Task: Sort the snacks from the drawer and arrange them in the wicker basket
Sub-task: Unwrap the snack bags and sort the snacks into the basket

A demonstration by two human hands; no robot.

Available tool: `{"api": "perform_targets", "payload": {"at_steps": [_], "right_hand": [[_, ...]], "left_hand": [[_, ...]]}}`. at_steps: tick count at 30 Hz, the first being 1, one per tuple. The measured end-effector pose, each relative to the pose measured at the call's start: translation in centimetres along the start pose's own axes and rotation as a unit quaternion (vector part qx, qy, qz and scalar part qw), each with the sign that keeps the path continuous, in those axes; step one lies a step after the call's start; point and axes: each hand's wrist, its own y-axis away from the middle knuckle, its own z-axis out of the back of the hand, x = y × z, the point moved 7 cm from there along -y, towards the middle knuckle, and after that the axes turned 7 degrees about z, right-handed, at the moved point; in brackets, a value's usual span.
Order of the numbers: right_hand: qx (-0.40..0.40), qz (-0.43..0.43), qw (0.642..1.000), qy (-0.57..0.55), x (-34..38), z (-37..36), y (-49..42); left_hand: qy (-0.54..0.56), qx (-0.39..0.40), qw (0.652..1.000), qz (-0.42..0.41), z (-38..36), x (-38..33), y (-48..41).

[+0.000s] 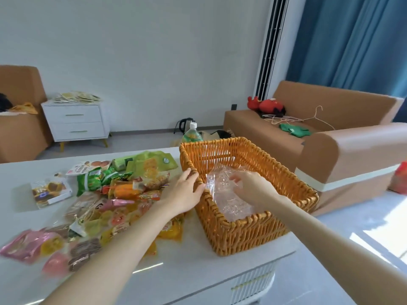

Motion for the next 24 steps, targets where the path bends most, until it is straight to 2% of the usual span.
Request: {"api": "perform_targets", "payload": {"at_steps": [5, 9, 11, 14, 18, 24], "right_hand": [[0.075, 0.031, 0.997, 0.006, -1.2, -4.0, -6.7], [0.165, 0.065, 0.983, 0.040, -1.3, -8.1, -10.4], [0.172, 0.079, 0.981, 0.040, -1.5, -9.2, -11.3], [0.126, 0.103, 0.984, 0.073, -1.8, -8.2, -11.1], [-0.046, 0.113, 0.992, 0.043, -2.1, -2.8, -9.7], [-0.105, 0.115, 0.987, 0.035, -1.3, 3.8, -6.1]], "left_hand": [[-0.006, -0.012, 1.000, -0.020, -1.2, 1.1, -2.5], [0.007, -0.027, 0.999, -0.044, -1.3, 1.8, -3.3], [0.005, -0.031, 0.998, -0.049, -1.3, 1.9, -3.6], [0.009, -0.031, 0.998, -0.053, -1.3, 2.0, -3.8], [0.007, -0.017, 0.998, -0.054, -1.0, 1.8, -4.0], [0.008, 0.011, 0.998, -0.066, 0.0, 0.0, -3.6]]}}
